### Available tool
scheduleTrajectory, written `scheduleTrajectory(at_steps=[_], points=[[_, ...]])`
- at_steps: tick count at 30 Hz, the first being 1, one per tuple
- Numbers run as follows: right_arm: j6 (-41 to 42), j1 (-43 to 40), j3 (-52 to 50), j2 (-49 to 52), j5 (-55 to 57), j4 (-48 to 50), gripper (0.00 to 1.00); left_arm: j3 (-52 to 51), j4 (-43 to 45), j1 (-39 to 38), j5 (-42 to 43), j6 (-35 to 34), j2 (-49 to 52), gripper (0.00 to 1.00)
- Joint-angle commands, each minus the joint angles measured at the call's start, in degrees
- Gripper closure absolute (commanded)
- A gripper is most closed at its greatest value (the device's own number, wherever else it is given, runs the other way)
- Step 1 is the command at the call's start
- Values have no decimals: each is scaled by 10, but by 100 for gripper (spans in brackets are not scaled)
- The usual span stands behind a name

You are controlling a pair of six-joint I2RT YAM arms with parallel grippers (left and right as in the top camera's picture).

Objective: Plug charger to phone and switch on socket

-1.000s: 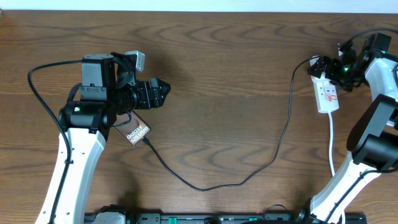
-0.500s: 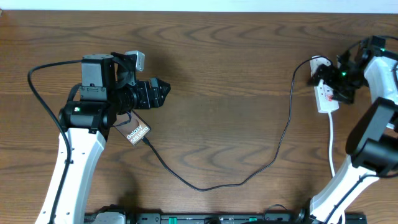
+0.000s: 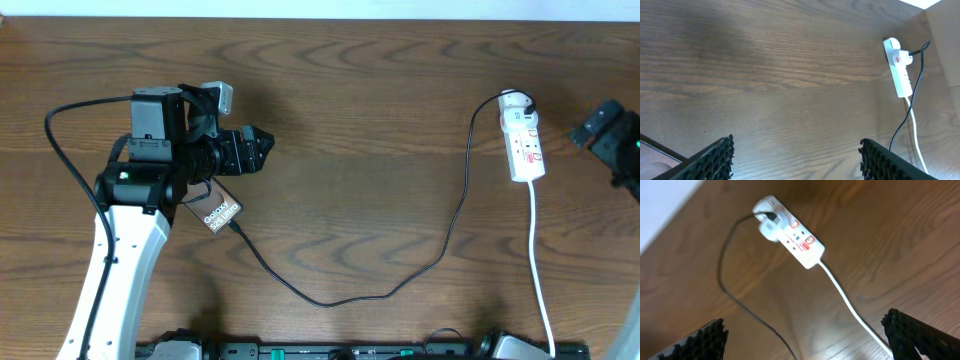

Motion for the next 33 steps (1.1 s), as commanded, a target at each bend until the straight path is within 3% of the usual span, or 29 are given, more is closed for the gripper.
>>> scheduleTrajectory(at_steps=[1,20,26,30,33], points=[[13,2,0,-41,10,-3,1,-1,-1,-1,-7,10,-1,21],[13,2,0,-79,10,-3,1,-1,-1,-1,-8,11,-1,21],[13,2,0,-79,10,-3,1,-11,-76,-3,-100,16,-16,21],[13,2,0,-79,10,-3,1,-101,-12,-16,-162,16,-89,21],[13,2,0,-79,10,-3,1,-205,92,-17,-166,16,-170,21]])
